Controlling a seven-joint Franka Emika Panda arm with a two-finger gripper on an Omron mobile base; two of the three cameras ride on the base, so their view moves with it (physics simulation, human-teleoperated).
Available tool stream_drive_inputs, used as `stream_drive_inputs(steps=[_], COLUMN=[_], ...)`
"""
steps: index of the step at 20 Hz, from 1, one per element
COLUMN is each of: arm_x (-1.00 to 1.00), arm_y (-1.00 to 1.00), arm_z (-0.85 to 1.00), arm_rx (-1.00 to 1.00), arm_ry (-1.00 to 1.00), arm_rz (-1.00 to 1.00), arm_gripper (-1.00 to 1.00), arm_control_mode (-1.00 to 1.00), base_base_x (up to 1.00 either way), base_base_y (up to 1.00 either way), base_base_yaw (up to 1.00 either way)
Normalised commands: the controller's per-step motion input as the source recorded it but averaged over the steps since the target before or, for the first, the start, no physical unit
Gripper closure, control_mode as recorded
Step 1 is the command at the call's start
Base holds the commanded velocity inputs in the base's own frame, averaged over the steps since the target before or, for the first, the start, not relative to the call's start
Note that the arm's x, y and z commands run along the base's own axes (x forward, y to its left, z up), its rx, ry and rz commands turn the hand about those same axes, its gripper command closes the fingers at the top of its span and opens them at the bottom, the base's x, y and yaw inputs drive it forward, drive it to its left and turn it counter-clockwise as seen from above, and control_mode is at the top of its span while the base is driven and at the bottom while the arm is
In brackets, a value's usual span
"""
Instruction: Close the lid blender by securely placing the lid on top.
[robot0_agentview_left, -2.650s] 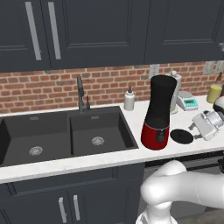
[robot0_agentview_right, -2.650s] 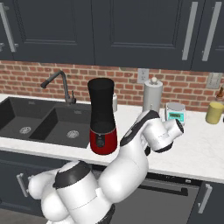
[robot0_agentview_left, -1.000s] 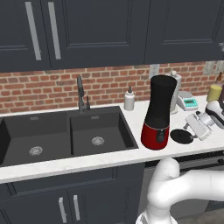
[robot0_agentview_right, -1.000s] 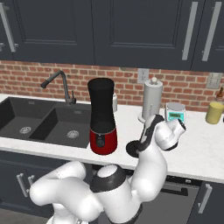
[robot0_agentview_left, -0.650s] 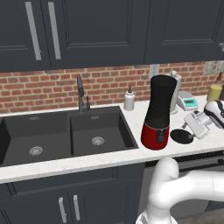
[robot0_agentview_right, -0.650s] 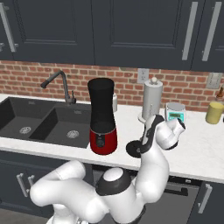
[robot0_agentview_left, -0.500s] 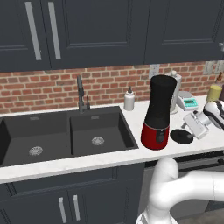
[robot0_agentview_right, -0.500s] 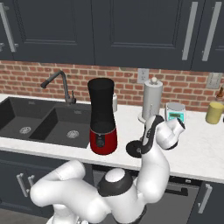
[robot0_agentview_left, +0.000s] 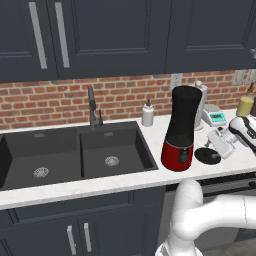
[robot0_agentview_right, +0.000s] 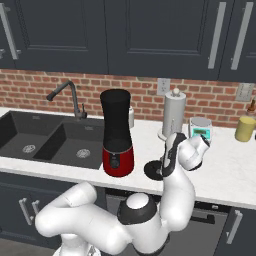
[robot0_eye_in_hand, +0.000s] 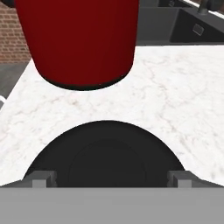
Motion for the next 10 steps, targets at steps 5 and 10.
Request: stream_drive_inputs(steps=[5, 10], arm_x=[0.01, -0.18], arm_y=[0.0, 0.0], arm_z=[-0.11, -0.05], arm_rx=[0.0, -0.01], arm_ry=[0.0, 0.0], arm_rz=[0.0, 0.03], arm_gripper=[-1.0, -1.0], arm_control_mode=[-1.0, -1.0], base_base_x=[0.0, 0.0], base_base_y=[0.0, 0.0], base_base_yaw=[0.0, 0.0])
